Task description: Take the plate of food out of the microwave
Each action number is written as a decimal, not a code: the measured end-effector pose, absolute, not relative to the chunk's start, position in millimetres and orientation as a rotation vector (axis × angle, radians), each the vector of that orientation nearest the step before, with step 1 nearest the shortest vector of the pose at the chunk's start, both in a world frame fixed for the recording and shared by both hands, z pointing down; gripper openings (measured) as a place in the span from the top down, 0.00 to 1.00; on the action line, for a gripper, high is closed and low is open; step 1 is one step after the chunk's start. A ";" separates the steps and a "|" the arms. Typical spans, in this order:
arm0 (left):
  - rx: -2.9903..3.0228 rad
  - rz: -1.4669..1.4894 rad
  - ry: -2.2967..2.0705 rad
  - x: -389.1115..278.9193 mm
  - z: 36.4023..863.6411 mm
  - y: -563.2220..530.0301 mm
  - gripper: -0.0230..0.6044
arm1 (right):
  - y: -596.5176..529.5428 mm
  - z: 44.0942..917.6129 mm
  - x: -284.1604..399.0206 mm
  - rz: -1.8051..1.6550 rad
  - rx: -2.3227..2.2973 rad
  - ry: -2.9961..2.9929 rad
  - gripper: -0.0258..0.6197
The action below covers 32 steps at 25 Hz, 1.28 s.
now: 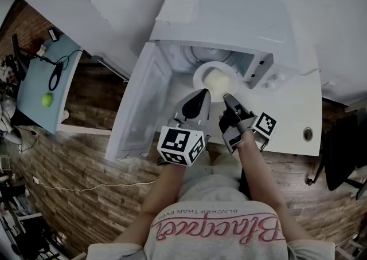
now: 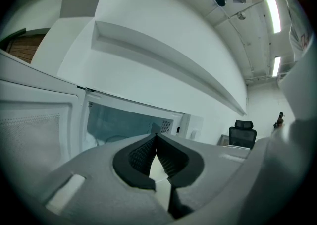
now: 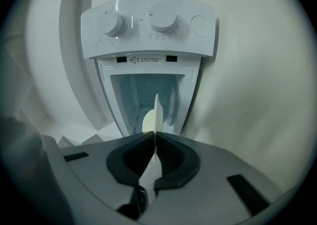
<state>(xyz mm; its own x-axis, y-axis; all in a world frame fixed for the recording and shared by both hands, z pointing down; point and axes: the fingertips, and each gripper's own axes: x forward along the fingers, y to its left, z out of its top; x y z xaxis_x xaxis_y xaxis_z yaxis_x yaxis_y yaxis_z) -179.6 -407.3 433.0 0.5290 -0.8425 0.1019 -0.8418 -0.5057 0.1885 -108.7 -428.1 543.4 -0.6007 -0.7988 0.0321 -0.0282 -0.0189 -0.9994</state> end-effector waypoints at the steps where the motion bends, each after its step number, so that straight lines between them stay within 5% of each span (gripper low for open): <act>1: 2.546 -0.010 -1.436 -179.2 432.2 -405.1 0.95 | -425.6 542.4 -107.9 -1.684 -0.864 1.674 0.93; 32: 2.430 -0.039 -1.635 -156.4 408.9 -336.9 0.95 | -363.8 498.9 -64.7 -1.732 -0.749 1.778 0.93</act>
<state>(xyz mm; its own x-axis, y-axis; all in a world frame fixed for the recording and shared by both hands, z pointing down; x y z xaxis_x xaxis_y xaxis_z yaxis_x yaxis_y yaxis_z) -156.4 -336.9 408.9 0.3835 -0.9185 0.0961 -0.9130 -0.3613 0.1897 -64.7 -363.8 498.9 -0.6984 -0.7157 -0.0004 -0.0187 0.0188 -0.9996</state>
